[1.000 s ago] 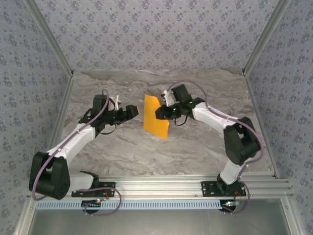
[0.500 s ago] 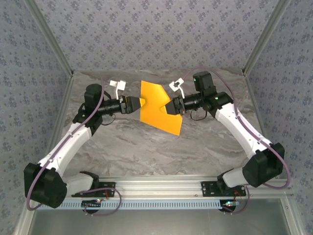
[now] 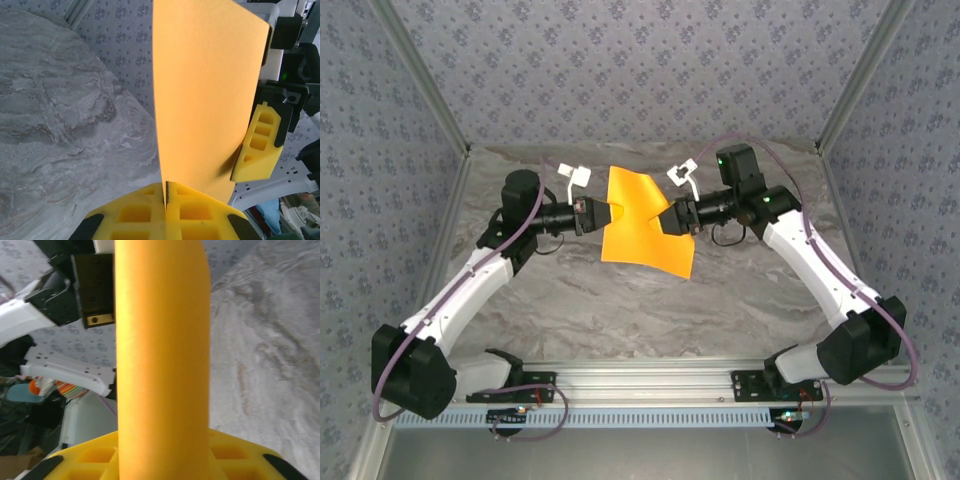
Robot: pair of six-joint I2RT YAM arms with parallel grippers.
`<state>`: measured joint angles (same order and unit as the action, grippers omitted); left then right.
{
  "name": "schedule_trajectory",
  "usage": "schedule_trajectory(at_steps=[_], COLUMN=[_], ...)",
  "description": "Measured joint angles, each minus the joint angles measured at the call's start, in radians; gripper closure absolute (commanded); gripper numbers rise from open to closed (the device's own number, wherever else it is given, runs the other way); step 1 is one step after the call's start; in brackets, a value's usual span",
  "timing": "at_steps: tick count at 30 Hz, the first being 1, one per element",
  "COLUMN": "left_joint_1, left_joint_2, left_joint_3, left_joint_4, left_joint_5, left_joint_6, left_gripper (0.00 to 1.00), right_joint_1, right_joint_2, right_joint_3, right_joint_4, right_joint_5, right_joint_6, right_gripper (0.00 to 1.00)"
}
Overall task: Fold a paper plane with a square sheet of paper (fold left side to right side)
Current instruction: Place a square sheet of paper at the center of the table.
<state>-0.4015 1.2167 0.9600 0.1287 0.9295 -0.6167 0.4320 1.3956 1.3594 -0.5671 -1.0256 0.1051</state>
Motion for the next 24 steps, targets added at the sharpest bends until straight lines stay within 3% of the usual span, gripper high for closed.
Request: schedule_trajectory(at_steps=[8,14,17,22,24], left_joint_1=[-0.004,-0.020,-0.025,-0.026,-0.026], left_joint_2=[0.061,0.225,0.308,0.441,0.457], left_joint_3=[-0.061,-0.142,-0.177,-0.200,-0.200], left_joint_4=[-0.027,-0.044,-0.040,-0.019,-0.020], left_joint_5=[-0.079,-0.167,-0.218,-0.290,-0.312], left_joint_6=[0.014,0.013,0.002,-0.026,-0.032], left_gripper=[1.00,1.00,1.00,1.00,1.00], right_joint_1=[-0.066,-0.070,-0.069,-0.031,0.000], right_joint_2=[-0.050,-0.053,-0.047,0.018,0.062], right_joint_3=[-0.071,-0.158,-0.241,-0.356,-0.378], right_joint_4=[-0.014,-0.020,0.021,0.136,0.183], right_joint_5=[0.298,0.503,0.545,0.574,0.594], right_joint_6=[0.029,0.062,0.100,0.203,0.246], right_gripper=[0.33,0.31,0.42,0.75,0.83])
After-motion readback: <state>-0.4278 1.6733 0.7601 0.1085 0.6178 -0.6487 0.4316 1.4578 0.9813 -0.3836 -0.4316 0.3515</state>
